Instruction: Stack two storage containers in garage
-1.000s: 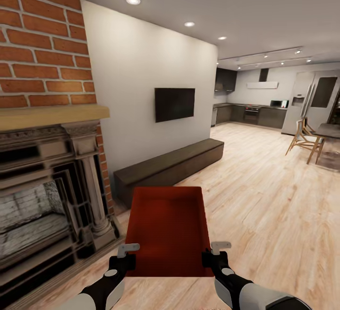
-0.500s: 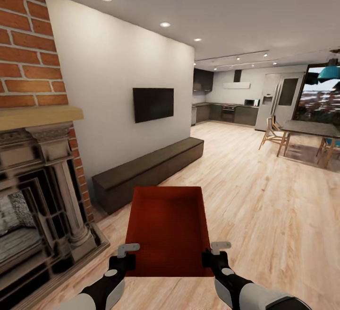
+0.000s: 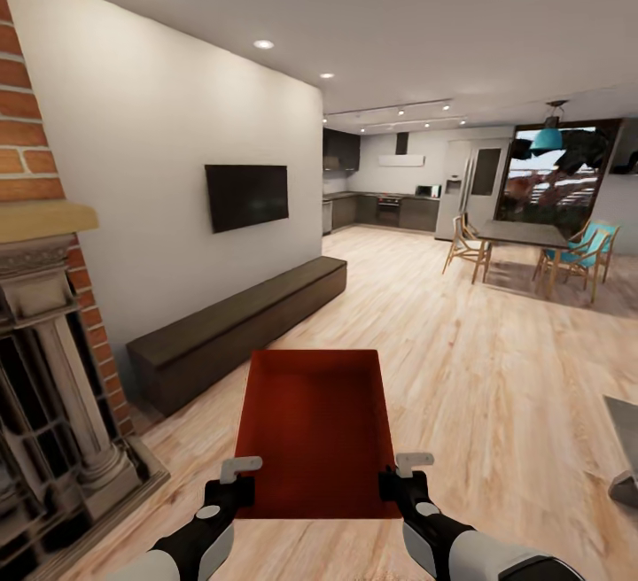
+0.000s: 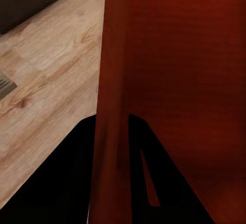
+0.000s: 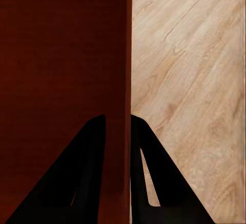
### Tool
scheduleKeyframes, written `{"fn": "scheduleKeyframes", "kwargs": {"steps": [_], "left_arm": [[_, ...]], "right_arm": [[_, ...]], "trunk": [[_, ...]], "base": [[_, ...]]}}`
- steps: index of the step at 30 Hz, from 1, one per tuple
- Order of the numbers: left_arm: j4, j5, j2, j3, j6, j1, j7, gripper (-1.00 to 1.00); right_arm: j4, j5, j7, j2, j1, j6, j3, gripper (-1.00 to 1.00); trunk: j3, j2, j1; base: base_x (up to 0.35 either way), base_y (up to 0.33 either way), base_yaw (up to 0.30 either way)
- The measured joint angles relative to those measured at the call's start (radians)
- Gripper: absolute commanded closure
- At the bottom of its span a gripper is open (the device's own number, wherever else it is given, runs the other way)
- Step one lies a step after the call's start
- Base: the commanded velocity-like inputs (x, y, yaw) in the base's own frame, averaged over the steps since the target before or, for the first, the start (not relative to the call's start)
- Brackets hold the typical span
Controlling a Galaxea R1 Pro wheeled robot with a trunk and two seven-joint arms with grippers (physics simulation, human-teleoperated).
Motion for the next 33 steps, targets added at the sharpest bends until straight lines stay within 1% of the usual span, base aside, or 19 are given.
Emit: {"fn": "scheduleKeyframes", "kwargs": {"steps": [24, 30, 33], "left_arm": [[0.000, 0.000, 0.000, 0.001, 0.000, 0.000, -0.001, 1.00], [0.001, -0.001, 0.000, 0.001, 0.000, 0.000, -0.001, 1.00], [0.000, -0.001, 0.000, 0.001, 0.000, 0.000, -0.001, 1.00]], "right_arm": [[0.000, 0.000, 0.000, 0.000, 0.000, 0.000, 0.000, 1.00], [0.000, -0.001, 0.000, 0.000, 0.000, 0.000, 0.001, 1.00], [0.000, -0.002, 0.001, 0.000, 0.000, 0.000, 0.001, 1.00]], "trunk": [[0.000, 0.000, 0.000], [0.000, 0.000, 0.000], [0.000, 0.000, 0.000]], "base": [[0.002, 0.000, -0.285], [0.114, 0.000, -0.279], [0.229, 0.000, -0.142]]}}
